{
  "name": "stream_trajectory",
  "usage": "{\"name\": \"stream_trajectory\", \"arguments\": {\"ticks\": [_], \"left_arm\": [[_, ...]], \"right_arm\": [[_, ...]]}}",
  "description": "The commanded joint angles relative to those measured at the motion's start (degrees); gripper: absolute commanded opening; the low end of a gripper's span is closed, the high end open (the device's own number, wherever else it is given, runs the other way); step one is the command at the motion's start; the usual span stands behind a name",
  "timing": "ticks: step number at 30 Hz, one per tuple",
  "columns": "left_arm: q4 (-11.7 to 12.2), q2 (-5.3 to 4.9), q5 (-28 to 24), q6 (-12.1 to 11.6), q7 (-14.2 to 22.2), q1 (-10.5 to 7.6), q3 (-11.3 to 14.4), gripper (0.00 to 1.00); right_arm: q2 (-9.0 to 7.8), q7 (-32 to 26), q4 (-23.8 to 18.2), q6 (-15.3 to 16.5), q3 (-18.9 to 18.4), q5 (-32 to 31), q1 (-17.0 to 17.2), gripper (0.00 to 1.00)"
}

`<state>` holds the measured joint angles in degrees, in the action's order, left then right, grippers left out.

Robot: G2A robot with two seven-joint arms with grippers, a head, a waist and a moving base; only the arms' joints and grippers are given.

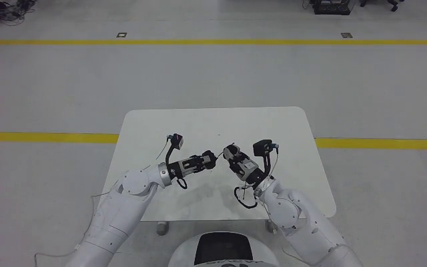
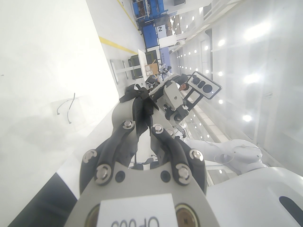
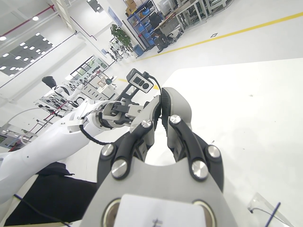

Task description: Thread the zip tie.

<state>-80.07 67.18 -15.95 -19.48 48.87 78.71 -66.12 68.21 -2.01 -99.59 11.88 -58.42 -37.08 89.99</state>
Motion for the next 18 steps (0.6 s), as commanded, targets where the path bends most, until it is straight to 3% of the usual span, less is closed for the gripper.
{"name": "stream_trajectory", "arguments": {"ticks": [1, 18], "left_arm": [[0.0, 0.00, 0.0, 0.0, 0.0, 0.00, 0.0, 0.00], [0.0, 0.00, 0.0, 0.0, 0.0, 0.00, 0.0, 0.00]], "right_arm": [[0.00, 0.1, -0.2, 0.2, -0.2, 0.0, 0.2, 0.00], [0.29, -0.9, -0.1, 0.6, -0.6, 0.0, 0.7, 0.00]]}}
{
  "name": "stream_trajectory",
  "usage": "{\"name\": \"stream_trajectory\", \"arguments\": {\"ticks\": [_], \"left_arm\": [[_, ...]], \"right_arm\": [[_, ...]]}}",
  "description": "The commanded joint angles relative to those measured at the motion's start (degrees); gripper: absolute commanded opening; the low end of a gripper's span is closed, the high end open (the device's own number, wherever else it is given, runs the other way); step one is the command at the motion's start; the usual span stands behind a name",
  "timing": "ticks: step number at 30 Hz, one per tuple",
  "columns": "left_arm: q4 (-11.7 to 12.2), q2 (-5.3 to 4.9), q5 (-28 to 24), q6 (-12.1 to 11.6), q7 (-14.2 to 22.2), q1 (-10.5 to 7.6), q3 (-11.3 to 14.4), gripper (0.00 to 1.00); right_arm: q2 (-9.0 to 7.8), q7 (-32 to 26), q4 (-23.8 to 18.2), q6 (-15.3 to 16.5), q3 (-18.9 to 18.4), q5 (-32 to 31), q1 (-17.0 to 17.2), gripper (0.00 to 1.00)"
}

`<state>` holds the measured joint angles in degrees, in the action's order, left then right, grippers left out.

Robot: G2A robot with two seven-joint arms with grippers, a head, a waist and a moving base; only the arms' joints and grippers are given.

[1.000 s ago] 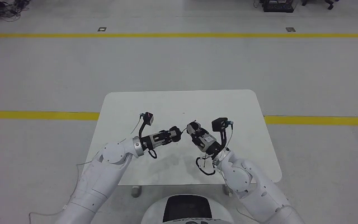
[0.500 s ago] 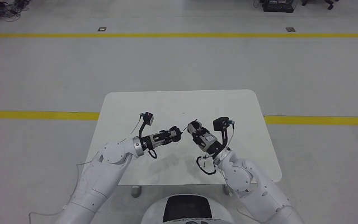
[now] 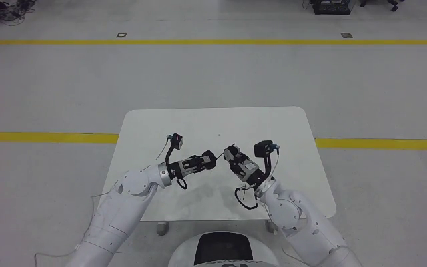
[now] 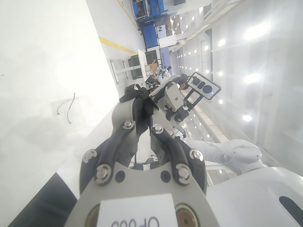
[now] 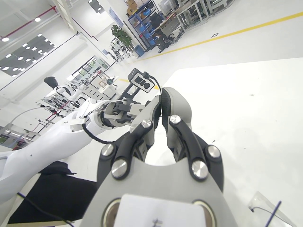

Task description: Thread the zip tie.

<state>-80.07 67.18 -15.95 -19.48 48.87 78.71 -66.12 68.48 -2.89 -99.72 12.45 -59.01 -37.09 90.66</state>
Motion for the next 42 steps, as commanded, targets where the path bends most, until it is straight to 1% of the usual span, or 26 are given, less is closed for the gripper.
{"name": "stream_trajectory", "arguments": {"ticks": [1, 42], "left_arm": [[0.0, 0.00, 0.0, 0.0, 0.0, 0.00, 0.0, 0.00], [0.0, 0.00, 0.0, 0.0, 0.0, 0.00, 0.0, 0.00]], "right_arm": [[0.04, -0.1, 0.0, 0.0, 0.0, 0.0, 0.0, 0.00], [1.10, -1.2, 1.0, -0.7, 1.1, 0.2, -0.1, 0.00]]}}
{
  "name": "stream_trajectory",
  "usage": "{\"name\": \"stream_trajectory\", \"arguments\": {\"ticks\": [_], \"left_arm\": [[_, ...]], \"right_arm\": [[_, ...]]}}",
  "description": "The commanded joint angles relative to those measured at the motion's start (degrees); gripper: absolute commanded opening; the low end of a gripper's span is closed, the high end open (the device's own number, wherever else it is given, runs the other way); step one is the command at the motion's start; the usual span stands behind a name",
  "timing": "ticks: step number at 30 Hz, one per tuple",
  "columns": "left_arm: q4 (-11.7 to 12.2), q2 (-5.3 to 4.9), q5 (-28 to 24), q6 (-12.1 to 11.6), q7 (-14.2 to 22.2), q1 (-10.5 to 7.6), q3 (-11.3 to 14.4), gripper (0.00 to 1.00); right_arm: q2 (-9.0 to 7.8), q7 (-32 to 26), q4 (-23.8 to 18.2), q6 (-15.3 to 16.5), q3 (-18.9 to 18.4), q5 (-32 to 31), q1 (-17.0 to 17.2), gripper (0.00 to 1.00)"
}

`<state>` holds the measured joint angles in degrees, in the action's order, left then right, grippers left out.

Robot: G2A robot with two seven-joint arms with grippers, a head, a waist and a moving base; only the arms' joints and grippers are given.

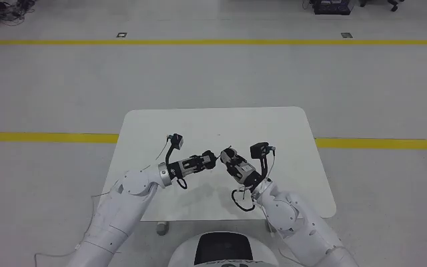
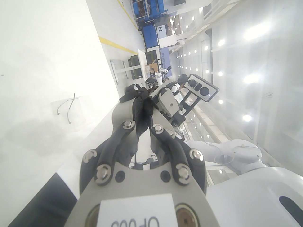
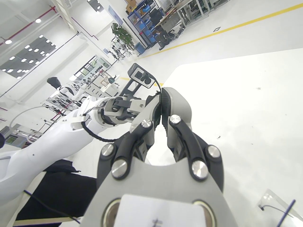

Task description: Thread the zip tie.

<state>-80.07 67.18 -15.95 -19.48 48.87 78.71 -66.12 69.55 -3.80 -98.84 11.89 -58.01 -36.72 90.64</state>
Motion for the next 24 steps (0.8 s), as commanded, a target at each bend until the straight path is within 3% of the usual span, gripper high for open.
{"name": "stream_trajectory", "arguments": {"ticks": [1, 24], "left_arm": [[0.0, 0.00, 0.0, 0.0, 0.0, 0.00, 0.0, 0.00], [0.0, 0.00, 0.0, 0.0, 0.0, 0.00, 0.0, 0.00]], "right_arm": [[0.06, -0.4, 0.2, -0.3, 0.2, -0.2, -0.2, 0.00], [0.62, -0.9, 1.5, -0.9, 0.6, 0.1, -0.6, 0.00]]}}
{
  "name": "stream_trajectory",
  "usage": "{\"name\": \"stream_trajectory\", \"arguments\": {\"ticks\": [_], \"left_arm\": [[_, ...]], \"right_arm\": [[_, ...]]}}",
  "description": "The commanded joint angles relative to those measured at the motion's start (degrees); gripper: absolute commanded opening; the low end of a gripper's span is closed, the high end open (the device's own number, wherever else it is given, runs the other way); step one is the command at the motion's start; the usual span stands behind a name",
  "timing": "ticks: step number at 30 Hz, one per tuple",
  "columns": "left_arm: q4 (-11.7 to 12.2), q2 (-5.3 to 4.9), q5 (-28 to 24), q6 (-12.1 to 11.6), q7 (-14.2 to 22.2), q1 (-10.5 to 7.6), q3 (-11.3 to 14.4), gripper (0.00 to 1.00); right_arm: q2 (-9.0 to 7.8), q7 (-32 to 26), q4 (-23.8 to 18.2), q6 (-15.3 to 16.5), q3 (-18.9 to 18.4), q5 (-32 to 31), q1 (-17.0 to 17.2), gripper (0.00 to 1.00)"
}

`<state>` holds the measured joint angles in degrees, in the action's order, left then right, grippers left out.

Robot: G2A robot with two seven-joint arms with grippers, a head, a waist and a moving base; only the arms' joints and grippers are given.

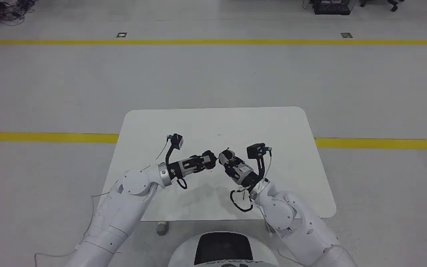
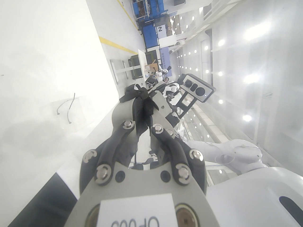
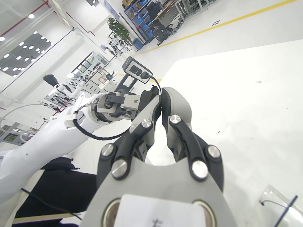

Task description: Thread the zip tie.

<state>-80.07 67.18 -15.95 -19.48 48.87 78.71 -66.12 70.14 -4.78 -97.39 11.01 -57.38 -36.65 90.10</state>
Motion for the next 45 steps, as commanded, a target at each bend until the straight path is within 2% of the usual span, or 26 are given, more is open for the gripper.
{"name": "stream_trajectory", "arguments": {"ticks": [1, 3, 4, 13, 17, 27, 29, 31, 33, 37, 40, 41, 42, 43, 44, 45], "left_arm": [[0.0, 0.00, 0.0, 0.0, 0.0, 0.00, 0.0, 0.00], [0.0, 0.00, 0.0, 0.0, 0.0, 0.00, 0.0, 0.00], [0.0, 0.00, 0.0, 0.0, 0.0, 0.00, 0.0, 0.00], [0.0, 0.00, 0.0, 0.0, 0.0, 0.00, 0.0, 0.00], [0.0, 0.00, 0.0, 0.0, 0.0, 0.00, 0.0, 0.00], [0.0, 0.00, 0.0, 0.0, 0.0, 0.00, 0.0, 0.00], [0.0, 0.02, -0.3, 0.9, -1.4, 0.10, 0.0, 0.00], [0.1, -0.03, -2.9, 3.1, -2.5, 0.37, -0.5, 0.00], [0.1, -0.12, -6.6, 4.4, -1.8, 0.57, -1.2, 0.00], [0.6, -0.27, -17.3, 7.3, 2.1, 0.96, -2.9, 0.00], [1.4, -0.30, -23.4, 9.7, 5.2, 0.84, -3.5, 0.00], [1.8, -0.22, -27.2, 10.8, 6.3, 0.80, -3.8, 0.00], [2.1, -0.20, -28.8, 11.0, 7.1, 0.62, -3.9, 0.00], [2.3, -0.30, -27.7, 10.0, 7.2, 0.16, -4.2, 0.00], [2.0, -0.63, -21.3, 6.9, 6.1, -0.51, -4.4, 0.00], [2.0, -0.63, -21.3, 6.9, 6.1, -0.51, -4.4, 0.00]], "right_arm": [[0.05, 0.1, 0.1, 0.0, 0.0, 0.0, 0.0, 0.00], [0.08, 0.2, 0.2, 0.1, 0.0, 0.1, 0.0, 0.75], [0.08, 0.2, 0.2, 0.1, -0.1, 0.0, 0.0, 1.00], [-0.23, 1.6, -0.7, 1.7, -2.1, -1.4, 1.0, 1.00], [-0.56, 2.8, -1.5, 4.9, -3.3, -2.8, 1.7, 1.00], [-0.56, 2.8, -1.5, 4.9, -3.3, -2.8, 1.7, 1.00], [-0.56, 3.0, -1.5, 4.8, -3.4, -3.0, 1.7, 1.00], [-0.65, 4.9, -1.4, 5.0, -4.0, -5.4, 1.6, 1.00], [-0.75, 6.7, -1.0, 5.7, -4.5, -7.8, 1.7, 1.00], [-1.00, 12.4, -0.6, 6.6, -5.2, -16.1, 2.0, 1.00], [-1.09, 15.3, -0.3, 7.7, -4.6, -21.6, 1.9, 1.00], [-1.12, 16.0, 0.0, 8.5, -3.9, -24.3, 1.7, 1.00], [-1.12, 16.4, 0.4, 8.4, -3.6, -25.5, 1.6, 1.00], [-1.11, 16.6, 0.5, 8.4, -3.5, -25.7, 1.6, 1.00], [-1.11, 16.6, 0.5, 8.4, -3.5, -25.7, 1.6, 1.00], [-1.11, 16.6, 0.5, 8.4, -3.5, -25.7, 1.6, 1.00]]}}
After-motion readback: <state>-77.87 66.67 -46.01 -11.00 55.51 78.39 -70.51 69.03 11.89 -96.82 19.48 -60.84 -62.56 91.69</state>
